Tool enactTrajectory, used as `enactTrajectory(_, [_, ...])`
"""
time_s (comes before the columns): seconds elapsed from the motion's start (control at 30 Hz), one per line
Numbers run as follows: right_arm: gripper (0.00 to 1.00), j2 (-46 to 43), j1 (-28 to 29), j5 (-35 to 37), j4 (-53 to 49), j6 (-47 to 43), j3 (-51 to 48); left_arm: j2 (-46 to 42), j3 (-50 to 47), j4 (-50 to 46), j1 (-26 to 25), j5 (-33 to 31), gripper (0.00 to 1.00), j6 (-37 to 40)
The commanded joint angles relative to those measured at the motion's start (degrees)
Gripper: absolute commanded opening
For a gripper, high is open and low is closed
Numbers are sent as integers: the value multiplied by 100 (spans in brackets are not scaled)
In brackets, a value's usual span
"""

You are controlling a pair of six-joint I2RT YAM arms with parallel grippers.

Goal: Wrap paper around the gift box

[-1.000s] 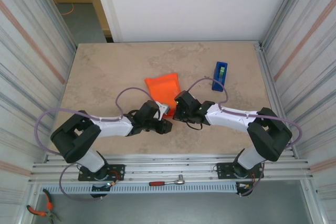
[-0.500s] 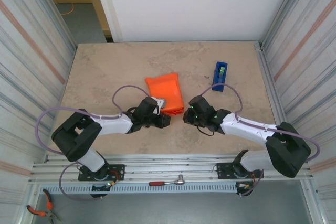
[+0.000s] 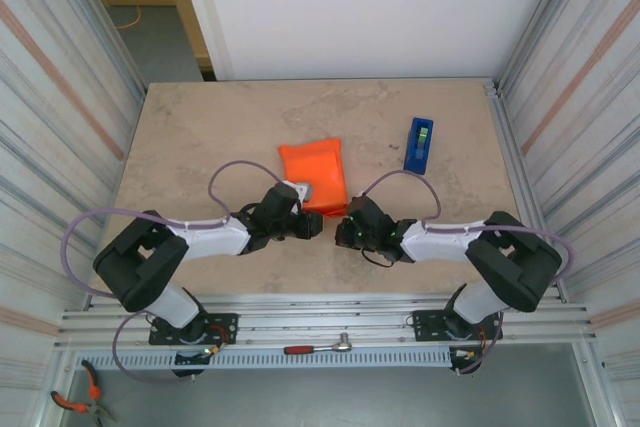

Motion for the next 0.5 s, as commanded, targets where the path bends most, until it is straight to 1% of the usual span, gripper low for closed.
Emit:
enactTrajectory(0.0, [0,268,61,218,525,-29,165,-120,71,148,60,-78,32,-100])
enactTrajectory(0.13, [0,470,-15,315,795,-25,227,-305,36,20,77,1,32,-93])
enactTrajectory(0.23, [0,563,-166,214,820,-90,363,-676,10,-292,129,176,33,-8])
enactTrajectory(0.37, [0,659,-355,-3,698,-251,578,-1284,39,-966,291,389,41,353])
enactTrajectory(0.47, [0,718,-474,-129,674,-331,669,-1635,178,-1496,538,520,51,725])
